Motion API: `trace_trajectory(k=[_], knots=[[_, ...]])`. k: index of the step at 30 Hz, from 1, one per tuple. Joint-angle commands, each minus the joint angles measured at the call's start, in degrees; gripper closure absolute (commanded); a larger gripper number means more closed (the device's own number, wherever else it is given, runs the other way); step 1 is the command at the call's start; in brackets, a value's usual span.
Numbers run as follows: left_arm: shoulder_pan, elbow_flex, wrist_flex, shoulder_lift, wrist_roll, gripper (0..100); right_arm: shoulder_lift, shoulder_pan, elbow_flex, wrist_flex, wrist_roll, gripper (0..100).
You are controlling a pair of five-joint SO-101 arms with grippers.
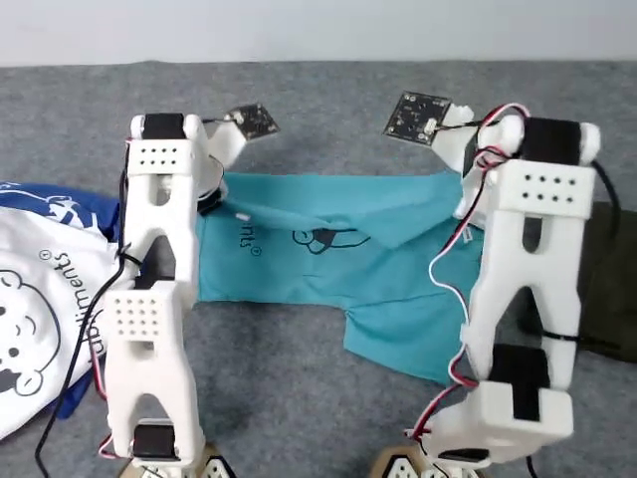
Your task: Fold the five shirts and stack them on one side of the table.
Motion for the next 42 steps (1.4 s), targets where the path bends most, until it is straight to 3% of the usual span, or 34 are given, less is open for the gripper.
trace_trajectory(k=[1, 12, 33, 42], knots=[[0.88, 8.48, 1.67, -8.26, -1.23, 99, -6.11, 1.19, 5.10, 2.51, -1.23, 98.9], [1.14, 13.32, 1.49, -10.02, 1.58, 99, -23.60, 1.10, 32.88, 2.33, -4.57, 98.9], [0.97, 21.05, 1.67, -10.73, 2.29, 97, -42.95, -0.92, 59.43, 2.33, -4.57, 98.6], [0.97, 22.90, 1.67, -21.19, 2.46, 89, -42.77, 1.10, 59.25, 1.71, -8.09, 79.8]])
